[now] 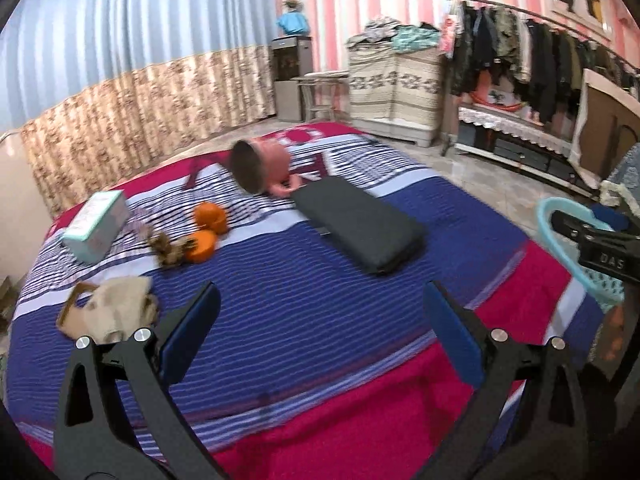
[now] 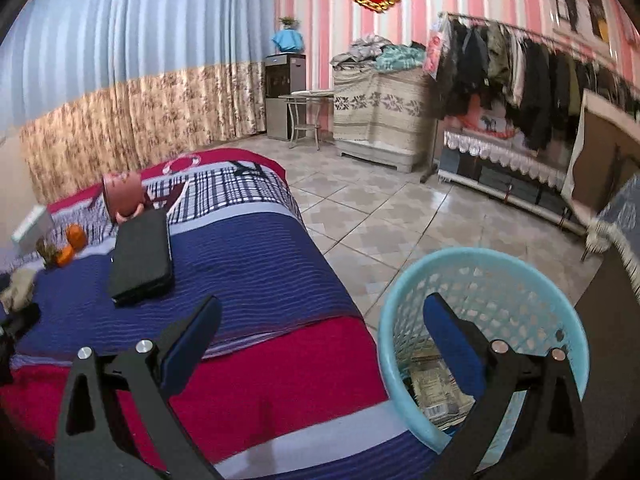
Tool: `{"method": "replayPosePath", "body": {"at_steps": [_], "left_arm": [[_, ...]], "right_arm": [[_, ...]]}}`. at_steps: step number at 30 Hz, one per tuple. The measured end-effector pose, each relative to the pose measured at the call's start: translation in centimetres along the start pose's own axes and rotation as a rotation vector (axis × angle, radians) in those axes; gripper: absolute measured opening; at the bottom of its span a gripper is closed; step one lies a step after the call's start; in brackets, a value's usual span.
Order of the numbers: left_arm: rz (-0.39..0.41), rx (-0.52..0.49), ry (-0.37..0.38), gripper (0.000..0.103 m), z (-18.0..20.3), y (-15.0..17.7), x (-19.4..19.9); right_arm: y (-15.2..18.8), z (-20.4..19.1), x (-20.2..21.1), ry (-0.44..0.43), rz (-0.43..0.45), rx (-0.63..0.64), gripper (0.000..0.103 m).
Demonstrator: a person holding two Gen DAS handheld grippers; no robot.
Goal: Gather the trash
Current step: 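Move both tools back over the bed, then grasp the beige cloth lying on the tan phone case with the left tool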
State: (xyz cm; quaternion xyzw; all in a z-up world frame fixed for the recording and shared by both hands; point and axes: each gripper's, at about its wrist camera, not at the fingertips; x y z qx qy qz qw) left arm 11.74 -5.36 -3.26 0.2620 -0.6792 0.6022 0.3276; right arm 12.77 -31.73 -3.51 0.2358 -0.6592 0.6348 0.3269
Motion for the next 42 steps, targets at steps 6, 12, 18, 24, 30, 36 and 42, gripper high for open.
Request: {"method": "replayPosePath", "body": {"at_steps": [6,12,18,24,30,36,42], "left_arm": [[0.0,0.066,-0.046,0.098,-4.8,1.0,0.7],[-0.021,0.154,-0.078,0.098,-10.2,2.2,0.9],[-0.041,0.22,-0.135,0.098,-14.5,3.7,0.9],[-0.077,0.273,-0.136,0.098,-18.3,5.5,0.9],[-0.149,0.286,-0.133,0.098,-20.5,6.6,-0.4],[-0.134,0.292,-0.097,0.097,-19.7,4.3,-1.2],[-0.162,0.27,-0.099,0.093,-18.9,1.8,-4.0]], "right_arm": [[0.3,-2.0,0.4,-0.107,-0.017,-0.033,0.099],[0.9,-4.7,0.2,-0.107,-0.022,-0.022,0.099],[1.6,-7.0,1.1,-0.093,0.015,0.047,0.099],[1.8,-8.8,0.6,-0.071,-0.011,0.069,0.099],[1.9,-10.0,0.4,-0.008,-0.021,0.111,0.099],[1.8,-10.0,0.0,-0.031,-0.05,0.118,0.099],[1.6,-10.4,-0.5,-0.087,-0.088,0.091,0.099]]}}
Point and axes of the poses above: each gripper's, at about its wrist camera, not at the fingertips, and x roughly against the way its jaws point, z to its right, y to its underside, and after that the axes turned 14 degrees about -z, right-handed
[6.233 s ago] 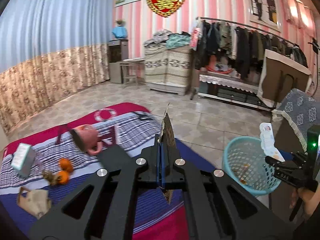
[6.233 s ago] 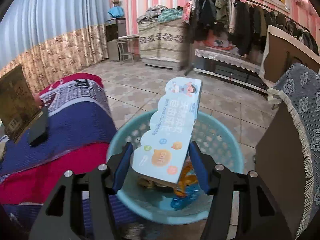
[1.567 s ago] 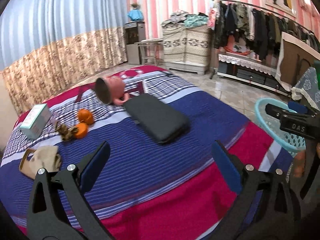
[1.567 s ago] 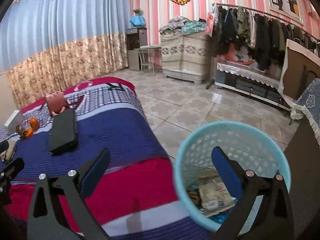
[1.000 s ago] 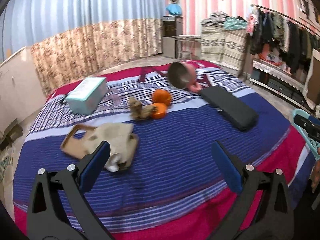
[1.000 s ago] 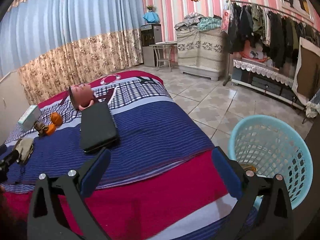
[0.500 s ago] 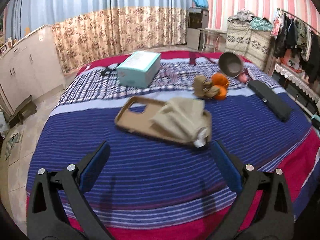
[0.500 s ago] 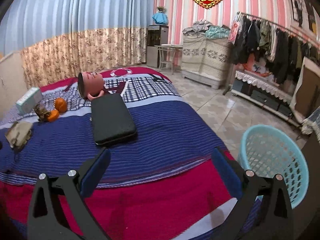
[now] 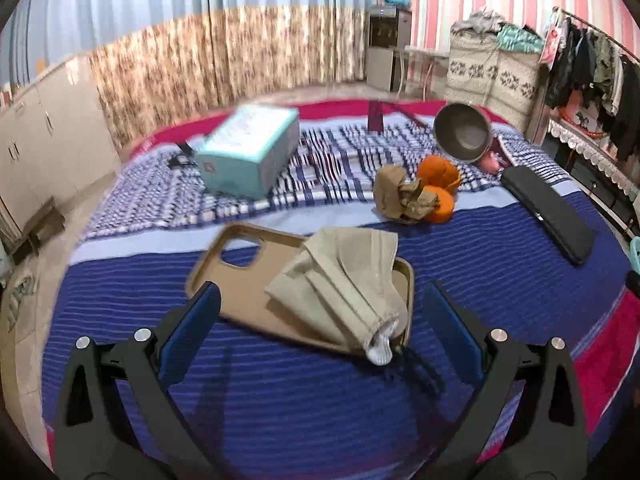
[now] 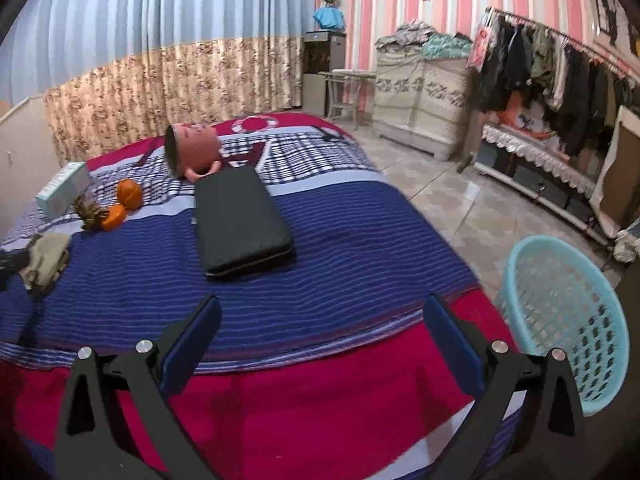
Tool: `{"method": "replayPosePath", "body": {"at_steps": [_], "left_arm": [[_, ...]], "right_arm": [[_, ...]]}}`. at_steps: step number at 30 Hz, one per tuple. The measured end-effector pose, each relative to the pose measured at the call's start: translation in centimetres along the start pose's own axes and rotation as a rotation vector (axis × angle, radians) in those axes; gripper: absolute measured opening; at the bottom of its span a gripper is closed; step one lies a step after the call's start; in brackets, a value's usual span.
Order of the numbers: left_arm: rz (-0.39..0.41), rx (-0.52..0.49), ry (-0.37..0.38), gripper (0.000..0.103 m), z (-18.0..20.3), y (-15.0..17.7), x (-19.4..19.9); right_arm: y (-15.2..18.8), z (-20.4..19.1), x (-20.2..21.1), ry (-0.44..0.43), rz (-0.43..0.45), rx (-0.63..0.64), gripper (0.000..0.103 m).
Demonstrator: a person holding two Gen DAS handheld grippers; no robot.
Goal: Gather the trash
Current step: 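Grasp the beige cloth lying on the tan phone case with the left tool, then lift the beige cloth with the left tool while the right tool grasps the brown crumpled paper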
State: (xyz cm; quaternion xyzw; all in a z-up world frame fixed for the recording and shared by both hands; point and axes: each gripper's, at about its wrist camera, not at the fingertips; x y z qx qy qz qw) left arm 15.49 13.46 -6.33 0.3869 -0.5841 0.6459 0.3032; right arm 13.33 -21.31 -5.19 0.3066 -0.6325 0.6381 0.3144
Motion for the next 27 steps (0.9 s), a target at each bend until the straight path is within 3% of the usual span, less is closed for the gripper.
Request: {"method": "replayPosePath", "body": {"at_steps": [1,3,4,6,9,12,17,22,24,27], "left_arm": [[-0.02,0.007,0.021,0.09,-0.1,-0.2,-0.5],[-0.092,0.03,0.074,0.073,-0.3,-0.7,-2.2],[-0.089,0.035,0.059,0.071,-0.3,-0.7,-2.4],[-0.073,0.008,0.08,0.046,0.0,-0.6,-2.2],[-0.036,-0.021,0.072,0.019,0.2,-0.3,-1.3],[0.048,-0.019,0.016,0.016,-0.6,0.0,0.4],[0.159,0.087,-0.079,0.016,-5.1,-0.3,2.3],[0.178,0.177,-0.176,0.016,-9.3,0.0,1.6],[0.159,0.238,-0.176,0.016,-10.6,0.2,0.6],[0.16,0.275,-0.165,0.016,-11.2,0.1,0.4]], "right_arm": [[0.0,-0.6,-0.1,-0.002,-0.003,0.012,0.099],[-0.1,-1.3,-0.1,0.01,-0.001,0.038,0.099],[-0.2,-2.0,-0.2,0.015,-0.001,0.055,0.099],[-0.4,-3.1,-0.2,0.006,-0.001,0.07,0.099],[-0.7,-4.9,-0.4,-0.022,-0.003,0.093,0.099],[-1.1,-7.6,-0.7,-0.042,-0.002,0.139,0.099],[-2.6,-12.8,-1.2,-0.095,0.016,0.218,0.098],[-4.6,-17.9,-2.0,-0.173,0.013,0.272,0.098],[-5.5,-20.4,-2.6,-0.198,0.012,0.31,0.097],[-6.3,-23.8,-3.8,-0.227,-0.009,0.356,0.086]]}}
Point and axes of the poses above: each gripper's, at about its wrist camera, not at the fingertips, and x roughly against the way its jaws point, z to its right, y to its underside, and after that the axes turned 14 degrees about -z, right-handed
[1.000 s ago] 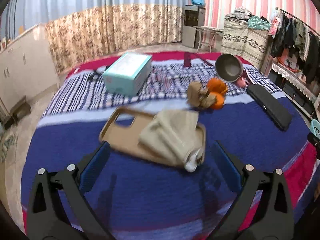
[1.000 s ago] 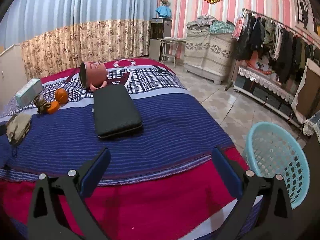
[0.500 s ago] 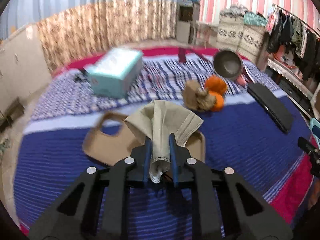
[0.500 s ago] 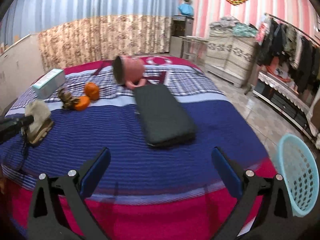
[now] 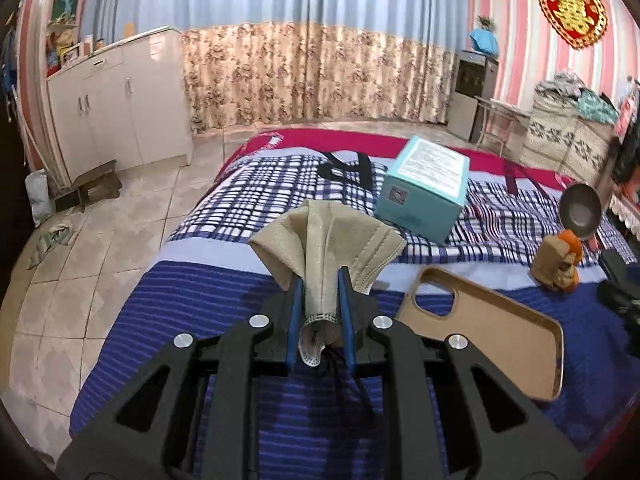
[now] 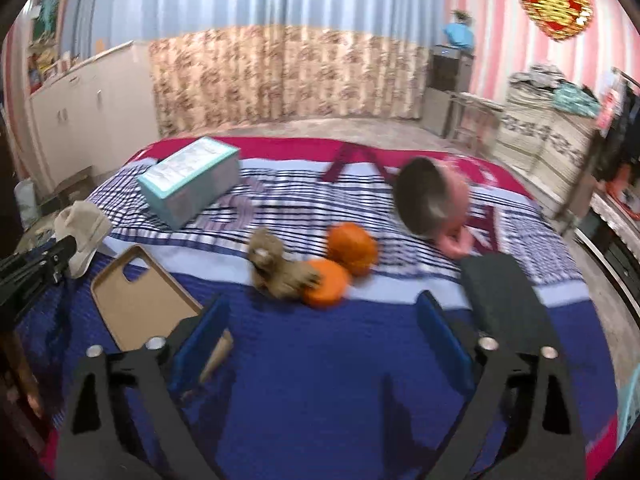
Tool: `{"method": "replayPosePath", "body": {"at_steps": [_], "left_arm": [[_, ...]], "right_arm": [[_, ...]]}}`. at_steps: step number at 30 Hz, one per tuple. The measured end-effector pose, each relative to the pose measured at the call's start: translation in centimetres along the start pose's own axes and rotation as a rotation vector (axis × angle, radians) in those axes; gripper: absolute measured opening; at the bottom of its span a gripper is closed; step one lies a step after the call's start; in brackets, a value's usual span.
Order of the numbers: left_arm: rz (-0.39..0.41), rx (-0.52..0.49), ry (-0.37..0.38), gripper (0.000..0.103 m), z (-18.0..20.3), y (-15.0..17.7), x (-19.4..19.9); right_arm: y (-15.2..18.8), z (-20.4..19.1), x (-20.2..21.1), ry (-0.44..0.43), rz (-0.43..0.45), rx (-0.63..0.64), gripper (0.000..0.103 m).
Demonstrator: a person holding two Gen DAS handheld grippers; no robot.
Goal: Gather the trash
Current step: 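Lift the beige cloth with the left tool while the right tool grasps the brown crumpled paper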
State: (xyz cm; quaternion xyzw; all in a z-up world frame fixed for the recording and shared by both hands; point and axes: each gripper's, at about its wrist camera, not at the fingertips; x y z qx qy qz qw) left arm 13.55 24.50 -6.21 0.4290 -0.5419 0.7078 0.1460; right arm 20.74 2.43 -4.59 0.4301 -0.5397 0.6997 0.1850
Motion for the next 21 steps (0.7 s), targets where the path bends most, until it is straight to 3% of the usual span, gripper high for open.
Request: {"method": "replayPosePath", "body": {"at_steps": [6,9,11,16,21], "left_arm": [[0.001,-0.024,0.015,0.016,0.2,0.5,-0.2],[0.005,-0.042,0.009,0.016,0.4,0.6,-0.3],[0.011,-0.057,0.004,0.016,0.8,0.7,-0.2],[0.01,-0.058,0.006,0.016,0.9,0.8,-0.1],[0.007,-0.061,-0.006,0.016,1.0,0.8,-0.1]], "right_arm": [[-2.0,-2.8,-3.3,-0.018,-0.044,0.025,0.075],[-2.4,-4.2,-4.1,0.008,-0.055,0.066,0.05],[-2.4,-4.8,-4.1,0.0,-0.056,0.098,0.021],[-1.0,-3.6,0.5,0.012,0.039,0.107,0.021],[1.9,1.9,6.2,0.031,0.087,0.024,0.021]]}}
Point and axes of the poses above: each gripper's, at about its wrist camera, not at the fingertips, and x roughly against the way its jaws point, z to its right, y to its underside, and after that the axes turned 14 degrees about -z, right-handed
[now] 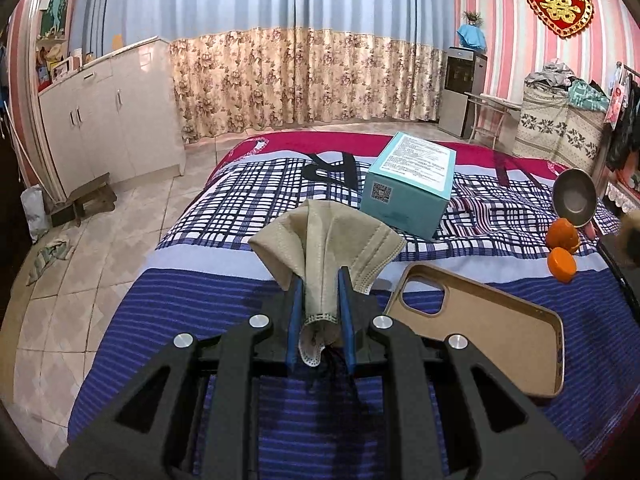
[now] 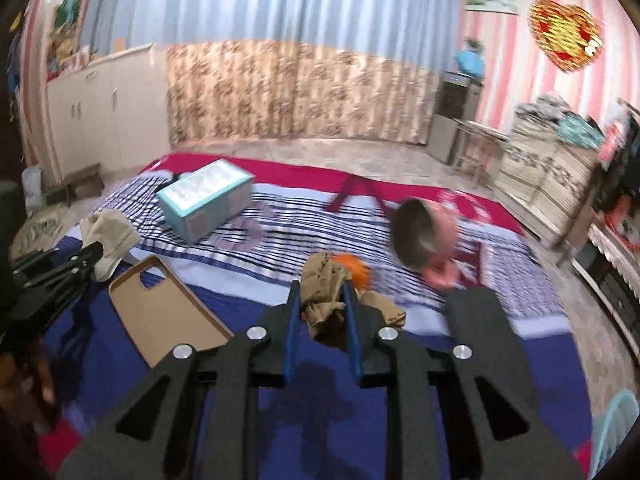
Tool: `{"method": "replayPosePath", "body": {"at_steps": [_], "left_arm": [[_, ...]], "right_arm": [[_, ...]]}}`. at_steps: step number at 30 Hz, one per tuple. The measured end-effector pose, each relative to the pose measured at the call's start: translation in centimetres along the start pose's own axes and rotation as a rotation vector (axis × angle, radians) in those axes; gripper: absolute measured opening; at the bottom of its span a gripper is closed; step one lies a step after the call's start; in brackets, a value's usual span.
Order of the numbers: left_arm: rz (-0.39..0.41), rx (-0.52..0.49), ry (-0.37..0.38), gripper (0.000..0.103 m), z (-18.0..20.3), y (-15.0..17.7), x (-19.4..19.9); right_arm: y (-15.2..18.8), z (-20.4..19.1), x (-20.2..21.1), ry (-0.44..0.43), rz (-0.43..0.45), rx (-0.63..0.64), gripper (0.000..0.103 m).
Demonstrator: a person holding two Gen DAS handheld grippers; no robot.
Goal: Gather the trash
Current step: 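Lift the beige cloth with the left tool while the right tool grasps the brown crumpled paper, then carry the beige cloth and brown paper over the wastebasket with both tools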
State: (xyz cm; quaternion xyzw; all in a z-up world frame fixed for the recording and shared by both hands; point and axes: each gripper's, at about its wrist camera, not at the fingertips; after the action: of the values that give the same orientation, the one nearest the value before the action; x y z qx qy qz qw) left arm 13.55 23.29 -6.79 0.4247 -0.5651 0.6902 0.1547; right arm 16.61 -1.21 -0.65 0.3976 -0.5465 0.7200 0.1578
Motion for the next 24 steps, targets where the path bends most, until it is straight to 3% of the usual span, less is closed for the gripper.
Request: {"method": "replayPosePath", "body": {"at_steps": [9,14,24], "left_arm": [[0.044,-0.069,-0.027,0.016,2.6,-0.2,2.6],[0.076,-0.153,0.092,0.016,8.2,-0.4,6.5],[0.14,-0.375,0.343,0.016,23.3,1.0,13.0]], "right_arm": [[7.0,12.6,7.2,0.187,-0.008,-0.161,0.021],[11.2,20.3,10.3,0.248,0.014,-0.342,0.021],[17.4,31.1,12.2,0.427,-0.009,-0.522,0.021]]}}
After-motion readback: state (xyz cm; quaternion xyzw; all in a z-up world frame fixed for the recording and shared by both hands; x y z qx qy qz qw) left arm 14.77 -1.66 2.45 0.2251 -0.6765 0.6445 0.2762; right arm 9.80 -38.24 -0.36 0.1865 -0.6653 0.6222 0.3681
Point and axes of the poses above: each gripper's, at about its wrist camera, not at the fingertips, and x roughly against the way its jaws point, z to its right, y to its underside, and after that the axes turned 14 degrees about -z, right-handed
